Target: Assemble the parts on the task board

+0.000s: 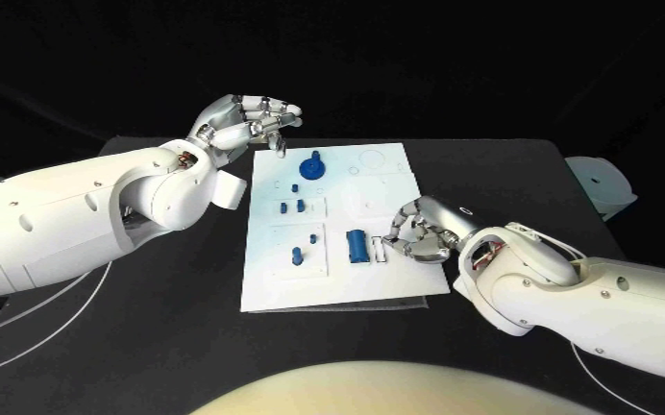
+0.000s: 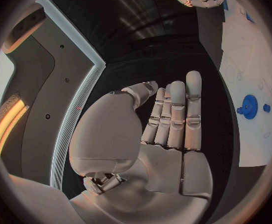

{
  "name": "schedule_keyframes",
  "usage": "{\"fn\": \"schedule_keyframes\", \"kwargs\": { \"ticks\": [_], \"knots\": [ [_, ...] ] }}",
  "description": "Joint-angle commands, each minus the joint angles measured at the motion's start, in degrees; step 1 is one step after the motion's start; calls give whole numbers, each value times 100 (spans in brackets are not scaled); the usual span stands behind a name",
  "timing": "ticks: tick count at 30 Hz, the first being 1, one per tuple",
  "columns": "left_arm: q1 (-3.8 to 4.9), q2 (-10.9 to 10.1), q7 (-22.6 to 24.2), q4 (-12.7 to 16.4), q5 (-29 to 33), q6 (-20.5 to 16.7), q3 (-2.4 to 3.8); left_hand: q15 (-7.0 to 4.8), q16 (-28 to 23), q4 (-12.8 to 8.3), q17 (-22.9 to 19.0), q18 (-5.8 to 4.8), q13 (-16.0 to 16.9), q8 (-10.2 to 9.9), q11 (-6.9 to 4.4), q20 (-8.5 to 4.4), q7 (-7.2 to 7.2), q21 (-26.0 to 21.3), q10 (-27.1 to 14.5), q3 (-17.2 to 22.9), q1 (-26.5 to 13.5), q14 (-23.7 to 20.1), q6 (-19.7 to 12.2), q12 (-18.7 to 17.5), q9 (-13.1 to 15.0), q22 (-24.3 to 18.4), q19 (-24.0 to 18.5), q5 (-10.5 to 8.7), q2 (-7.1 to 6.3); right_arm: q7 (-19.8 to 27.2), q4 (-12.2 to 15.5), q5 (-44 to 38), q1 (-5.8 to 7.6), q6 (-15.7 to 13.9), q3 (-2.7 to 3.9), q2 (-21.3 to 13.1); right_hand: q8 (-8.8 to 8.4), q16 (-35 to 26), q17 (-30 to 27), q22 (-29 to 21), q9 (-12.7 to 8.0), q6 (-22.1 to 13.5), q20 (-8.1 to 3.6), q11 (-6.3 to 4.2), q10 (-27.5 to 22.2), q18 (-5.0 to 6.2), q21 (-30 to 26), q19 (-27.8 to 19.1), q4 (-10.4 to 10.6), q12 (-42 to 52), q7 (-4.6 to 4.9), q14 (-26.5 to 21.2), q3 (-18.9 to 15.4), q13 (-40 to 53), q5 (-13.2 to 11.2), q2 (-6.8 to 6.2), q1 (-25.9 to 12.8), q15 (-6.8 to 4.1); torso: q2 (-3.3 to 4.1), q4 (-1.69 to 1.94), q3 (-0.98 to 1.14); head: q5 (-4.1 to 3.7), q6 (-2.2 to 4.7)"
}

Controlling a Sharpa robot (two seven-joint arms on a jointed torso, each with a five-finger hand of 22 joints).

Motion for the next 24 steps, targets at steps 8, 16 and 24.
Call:
{"fn": "schedule_keyframes", "kwargs": {
  "ticks": [8, 16, 24],
  "knots": [
    [1, 11, 41, 1, 28, 121, 0, 9, 27, 13, -8, 41, -10, 40, 11, 27, -7, -36, -47, 5, -25, -36, -54, 26, -6, -9, 12, 23, 6, 506, -209, 540, 348, -56, 9, -511, -343, -11, 1106, 1508, -170, -108, 149, 157, -28, -39, 25, 600, -64, -286, 136, 510, -114, 769, -585, -12, 106, 144, 7, -1, -5, -96, 86],
    [0, 5, 51, 8, 29, 132, -7, 9, 28, 14, -9, 41, -11, 41, 12, 27, -7, -38, -48, 3, -26, -37, -55, 28, -6, -10, 13, 21, 2, 229, -360, 268, 302, 315, -5, -644, -382, -1, 1127, 1508, -190, -67, 164, 160, -32, -39, 25, 600, -62, -299, 137, 514, -136, 759, -701, 14, 128, 152, 11, -3, 6, -150, 88],
    [-1, -1, 56, 14, 28, 133, -12, 9, 28, 14, -9, 41, -11, 41, 12, 27, -7, -38, -48, 3, -26, -37, -55, 28, -6, -10, 13, 21, 2, -57, -463, 3, 151, 528, -18, -635, -402, -5, 1121, 1508, -201, -11, 169, 157, -36, -39, 25, 600, -28, -315, 133, 513, -183, 748, -734, 8, 98, 150, 12, -2, 2, -150, 77]
  ]
}}
